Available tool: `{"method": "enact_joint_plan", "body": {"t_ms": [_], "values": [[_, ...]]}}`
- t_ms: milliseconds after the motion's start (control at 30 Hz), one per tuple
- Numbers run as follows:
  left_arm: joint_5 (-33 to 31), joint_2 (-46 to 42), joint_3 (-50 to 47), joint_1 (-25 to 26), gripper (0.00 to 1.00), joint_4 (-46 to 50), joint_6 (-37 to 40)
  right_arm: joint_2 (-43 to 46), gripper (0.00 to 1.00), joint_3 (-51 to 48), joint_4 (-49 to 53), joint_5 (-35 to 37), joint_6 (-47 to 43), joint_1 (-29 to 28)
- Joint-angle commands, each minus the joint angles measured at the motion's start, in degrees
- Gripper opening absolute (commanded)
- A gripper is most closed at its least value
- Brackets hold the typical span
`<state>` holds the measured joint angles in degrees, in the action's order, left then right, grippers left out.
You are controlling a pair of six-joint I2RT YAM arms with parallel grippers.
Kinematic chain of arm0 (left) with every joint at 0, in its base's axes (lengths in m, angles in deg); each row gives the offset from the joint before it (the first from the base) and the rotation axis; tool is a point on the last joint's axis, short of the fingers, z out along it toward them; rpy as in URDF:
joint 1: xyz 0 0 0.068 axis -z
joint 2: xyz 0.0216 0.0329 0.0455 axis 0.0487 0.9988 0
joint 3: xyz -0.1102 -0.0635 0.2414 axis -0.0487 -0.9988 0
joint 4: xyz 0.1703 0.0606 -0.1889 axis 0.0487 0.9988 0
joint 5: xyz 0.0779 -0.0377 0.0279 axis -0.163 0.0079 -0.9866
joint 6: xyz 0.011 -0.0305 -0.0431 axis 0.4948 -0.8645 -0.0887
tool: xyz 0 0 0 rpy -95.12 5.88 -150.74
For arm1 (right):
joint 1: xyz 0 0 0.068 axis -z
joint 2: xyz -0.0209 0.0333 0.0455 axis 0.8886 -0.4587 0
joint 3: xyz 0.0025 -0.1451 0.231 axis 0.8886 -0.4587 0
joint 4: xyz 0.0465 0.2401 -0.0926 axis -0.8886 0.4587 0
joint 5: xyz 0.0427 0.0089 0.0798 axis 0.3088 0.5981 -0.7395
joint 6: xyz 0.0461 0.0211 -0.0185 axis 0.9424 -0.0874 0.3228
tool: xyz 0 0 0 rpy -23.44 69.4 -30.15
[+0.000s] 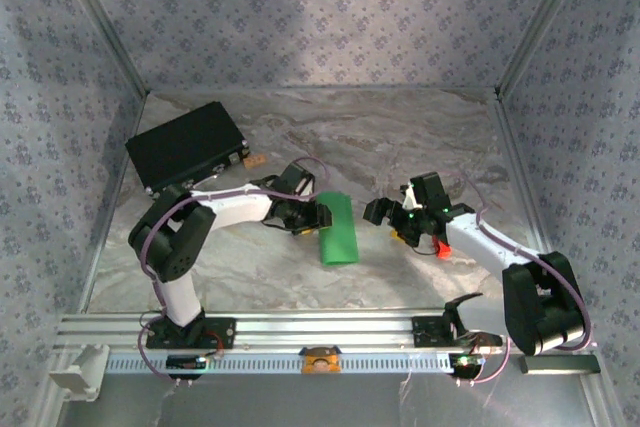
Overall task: Fold a paper plane with a square sheet of paper (pick it up from the middle)
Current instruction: First fold the square sheet of paper in half at the center of the table.
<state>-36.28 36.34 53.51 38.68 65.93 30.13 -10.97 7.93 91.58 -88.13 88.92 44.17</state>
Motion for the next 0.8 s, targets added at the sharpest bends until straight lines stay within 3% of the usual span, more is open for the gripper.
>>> {"method": "enact_joint_plan", "body": {"t_ms": [0,367,767], "values": [[1.09,2.11,1.7,-0.17,0.52,1.56,1.88,-0.22,0.99,1.38,0.96,0.25,0.98,-0.08],[-1.69,6.36,6.29,1.7,0.55,6.97,4.95,-0.3,0.99,1.44,1.12,0.51,0.94,-0.17],[-6.53,9.88,10.11,2.69,0.58,11.81,3.32,-1.61,0.99,1.29,0.57,0.11,0.55,-0.03]]}}
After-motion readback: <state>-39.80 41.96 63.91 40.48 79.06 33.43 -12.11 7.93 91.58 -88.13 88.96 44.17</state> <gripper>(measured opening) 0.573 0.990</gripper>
